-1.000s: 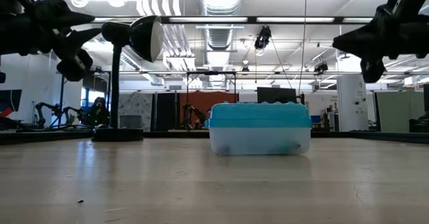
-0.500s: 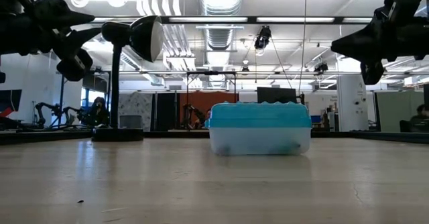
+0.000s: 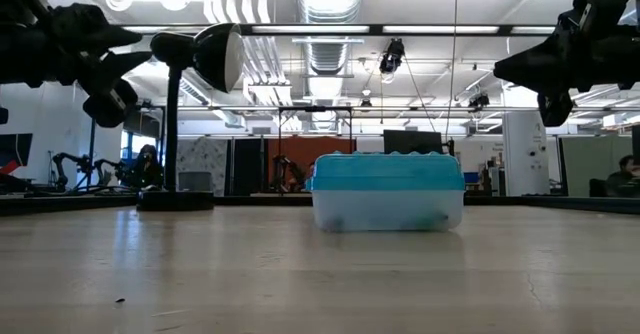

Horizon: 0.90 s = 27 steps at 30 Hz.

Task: Pick & place school supplies into a supply box
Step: Return to Home Position

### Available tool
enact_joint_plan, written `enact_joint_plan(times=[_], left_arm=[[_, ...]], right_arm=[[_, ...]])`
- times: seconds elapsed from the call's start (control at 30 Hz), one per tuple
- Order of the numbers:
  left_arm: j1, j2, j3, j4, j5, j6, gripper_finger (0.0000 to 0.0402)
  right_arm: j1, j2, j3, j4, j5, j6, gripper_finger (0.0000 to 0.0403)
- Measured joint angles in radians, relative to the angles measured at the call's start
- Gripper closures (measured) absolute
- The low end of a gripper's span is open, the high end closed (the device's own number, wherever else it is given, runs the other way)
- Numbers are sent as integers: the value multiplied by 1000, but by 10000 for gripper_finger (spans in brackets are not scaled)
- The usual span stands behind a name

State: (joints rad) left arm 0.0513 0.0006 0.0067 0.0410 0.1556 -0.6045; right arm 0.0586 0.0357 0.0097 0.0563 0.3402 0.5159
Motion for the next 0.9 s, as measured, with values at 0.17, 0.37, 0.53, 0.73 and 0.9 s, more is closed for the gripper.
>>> enact_joint_plan(times=[0.17, 0.37, 0.53, 0.73, 0.9], left_arm=[[0, 0, 0, -2, -1, 13, 321], [-3, 0, 0, -4, -1, -3, 321], [-6, 0, 0, 8, 127, 93, 323], [-5, 0, -1, 5, 43, 534, 325], [-6, 0, -1, -2, -39, 780, 325]], right_arm=[[0, 0, 0, 0, 0, 0, 364], [0, 0, 0, 0, 0, 0, 364], [0, 1, 0, 0, 1, 0, 364], [0, 0, 0, 0, 0, 0, 364], [0, 0, 0, 0, 1, 0, 364]])
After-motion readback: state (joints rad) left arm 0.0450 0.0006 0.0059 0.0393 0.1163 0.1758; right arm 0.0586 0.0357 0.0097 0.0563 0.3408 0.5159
